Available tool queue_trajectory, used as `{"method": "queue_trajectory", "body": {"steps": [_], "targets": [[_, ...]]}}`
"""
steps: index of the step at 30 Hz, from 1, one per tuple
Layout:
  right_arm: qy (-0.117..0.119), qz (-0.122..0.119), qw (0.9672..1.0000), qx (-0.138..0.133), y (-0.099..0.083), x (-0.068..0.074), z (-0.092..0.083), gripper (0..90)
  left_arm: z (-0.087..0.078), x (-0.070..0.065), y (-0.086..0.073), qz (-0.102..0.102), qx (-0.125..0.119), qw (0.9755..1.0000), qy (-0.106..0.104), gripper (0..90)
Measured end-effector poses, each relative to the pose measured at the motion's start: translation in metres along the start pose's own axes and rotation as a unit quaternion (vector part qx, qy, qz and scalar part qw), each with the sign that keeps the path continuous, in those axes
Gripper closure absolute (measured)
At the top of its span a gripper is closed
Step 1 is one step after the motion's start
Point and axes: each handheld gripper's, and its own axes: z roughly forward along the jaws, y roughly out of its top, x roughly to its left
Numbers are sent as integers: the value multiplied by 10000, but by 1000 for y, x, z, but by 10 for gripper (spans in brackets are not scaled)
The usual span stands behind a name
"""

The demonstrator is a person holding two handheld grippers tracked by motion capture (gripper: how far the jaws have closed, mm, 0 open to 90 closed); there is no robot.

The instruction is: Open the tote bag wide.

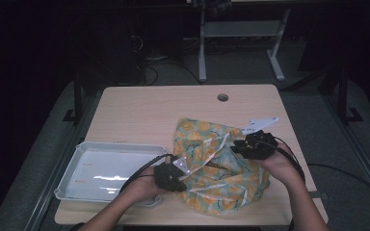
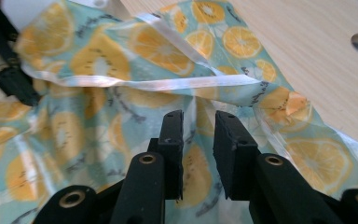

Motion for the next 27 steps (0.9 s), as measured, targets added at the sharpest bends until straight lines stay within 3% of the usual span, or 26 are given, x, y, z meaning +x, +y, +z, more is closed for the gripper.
{"method": "queue_trajectory", "body": {"steps": [7,11,14,21,27], "targets": [[158,-217,9996,80,-5,22,-4,695,0,-1,0,-29,-5,10000,-29,877],[53,-205,9997,157,-13,24,-8,683,-6,-4,0,38,-68,10000,44,774],[28,-139,9998,122,-20,23,-16,681,-20,-6,1,61,-253,9996,113,719],[-76,-25,9999,142,-35,21,-28,676,-58,-13,8,104,-827,9960,320,629],[-173,66,9997,136,-44,19,-41,666,-80,-10,30,280,-1090,9914,665,557]]}}
